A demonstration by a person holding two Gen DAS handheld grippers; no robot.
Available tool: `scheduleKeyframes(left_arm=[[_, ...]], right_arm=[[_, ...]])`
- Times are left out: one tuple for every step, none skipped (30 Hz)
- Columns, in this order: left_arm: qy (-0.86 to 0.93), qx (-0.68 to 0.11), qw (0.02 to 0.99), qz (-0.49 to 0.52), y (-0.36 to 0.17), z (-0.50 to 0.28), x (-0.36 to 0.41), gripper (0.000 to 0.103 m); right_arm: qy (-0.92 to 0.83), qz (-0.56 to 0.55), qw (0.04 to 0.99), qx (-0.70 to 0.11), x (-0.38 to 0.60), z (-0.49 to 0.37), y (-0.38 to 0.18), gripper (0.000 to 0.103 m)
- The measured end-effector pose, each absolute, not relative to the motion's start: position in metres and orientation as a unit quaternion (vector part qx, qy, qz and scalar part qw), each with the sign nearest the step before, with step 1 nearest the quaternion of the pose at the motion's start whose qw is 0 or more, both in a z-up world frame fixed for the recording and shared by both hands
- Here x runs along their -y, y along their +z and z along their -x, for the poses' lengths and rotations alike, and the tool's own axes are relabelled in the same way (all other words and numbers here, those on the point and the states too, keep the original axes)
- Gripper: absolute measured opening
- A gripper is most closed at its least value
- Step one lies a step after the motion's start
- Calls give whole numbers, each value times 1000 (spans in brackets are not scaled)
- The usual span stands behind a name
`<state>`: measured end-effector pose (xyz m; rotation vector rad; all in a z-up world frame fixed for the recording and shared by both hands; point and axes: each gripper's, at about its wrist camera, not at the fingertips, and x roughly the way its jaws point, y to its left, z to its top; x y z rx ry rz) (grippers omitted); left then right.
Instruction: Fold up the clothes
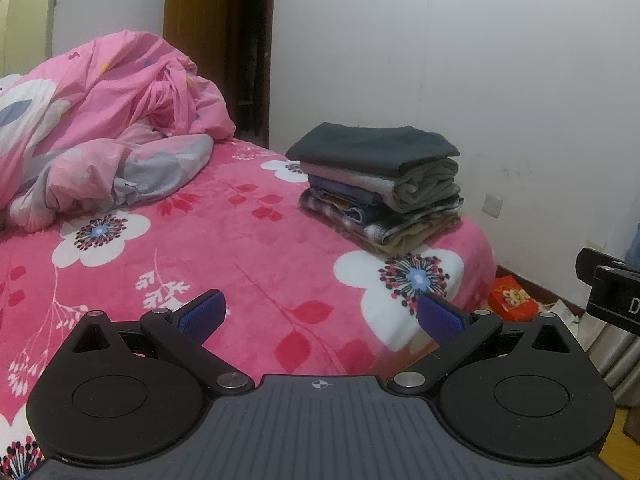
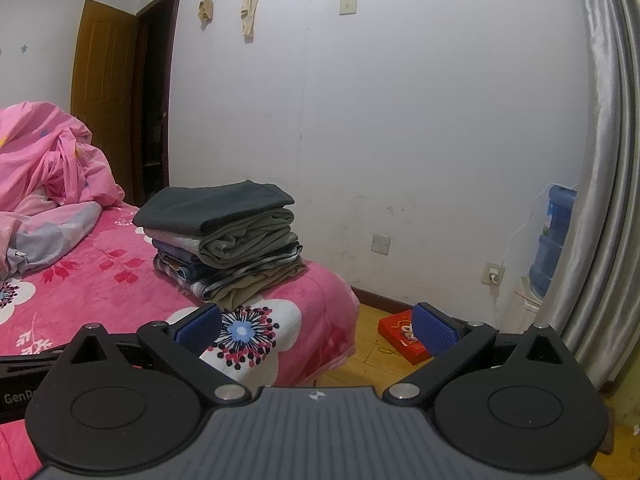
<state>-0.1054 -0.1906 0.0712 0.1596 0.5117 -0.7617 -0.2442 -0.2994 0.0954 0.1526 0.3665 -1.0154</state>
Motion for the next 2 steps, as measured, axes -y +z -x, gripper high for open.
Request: scheduleKeyframes(left_arm=[[-367, -246, 894, -77, 71, 106, 191, 103], [-367, -246, 894, -77, 71, 106, 191, 103]], right_arm=[[-483, -73, 855, -174, 299, 244, 95, 103], [-483, -73, 855, -174, 299, 244, 95, 103]])
